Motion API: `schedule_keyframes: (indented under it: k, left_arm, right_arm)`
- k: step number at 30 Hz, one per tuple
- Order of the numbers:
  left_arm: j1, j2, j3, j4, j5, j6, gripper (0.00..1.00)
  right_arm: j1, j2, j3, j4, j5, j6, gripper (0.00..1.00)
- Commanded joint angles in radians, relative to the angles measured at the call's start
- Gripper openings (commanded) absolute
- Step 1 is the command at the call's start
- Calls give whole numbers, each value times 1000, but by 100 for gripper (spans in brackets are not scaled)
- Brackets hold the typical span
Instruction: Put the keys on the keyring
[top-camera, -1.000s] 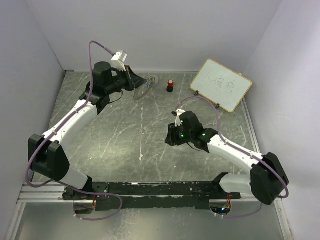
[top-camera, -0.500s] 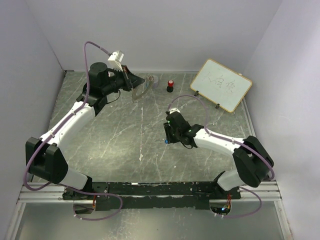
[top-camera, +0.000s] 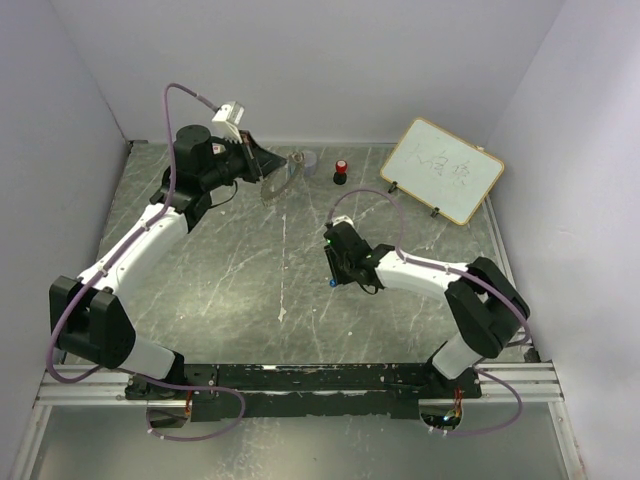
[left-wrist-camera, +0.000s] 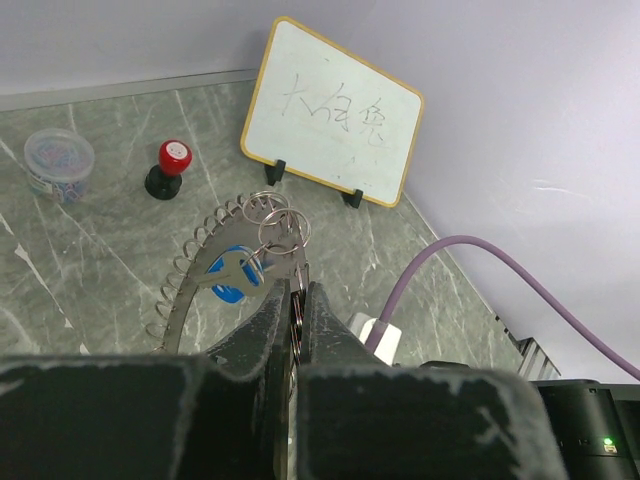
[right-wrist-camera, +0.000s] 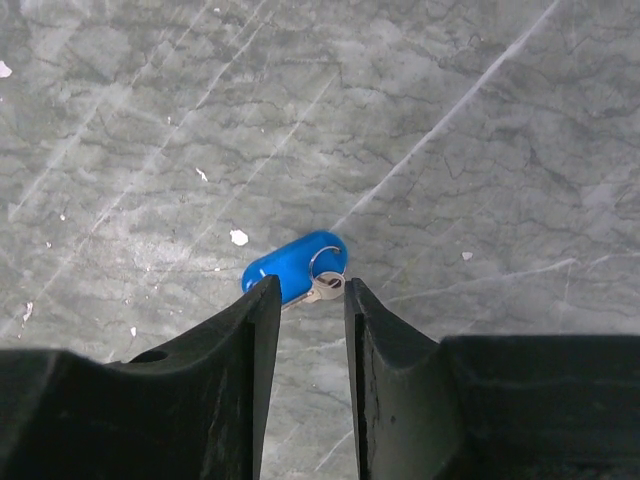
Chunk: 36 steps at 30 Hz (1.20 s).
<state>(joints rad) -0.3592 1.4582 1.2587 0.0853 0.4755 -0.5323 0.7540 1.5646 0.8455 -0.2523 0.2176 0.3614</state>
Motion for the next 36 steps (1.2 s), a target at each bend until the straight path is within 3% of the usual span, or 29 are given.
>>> schedule_keyframes:
  k: [1, 11, 20, 27, 36]
  left_arm:
    - [15, -38, 2, 61, 30, -9, 7]
    - [23, -42, -2, 65, 35, -12, 7]
    - [26, -44, -8, 71, 41, -16, 7]
    - [26, -41, -7, 82, 50, -26, 7]
    - [26, -47, -2, 80, 79, -14, 7]
  right_arm:
    - [7, 26, 35, 19, 23, -19, 32]
    - [7, 72, 49, 6, 24, -18, 28]
    - [6, 62, 43, -9, 41, -1, 2]
    - [5, -58, 66, 0, 24, -46, 0]
    - [-92, -281, 97, 83, -278, -106, 0]
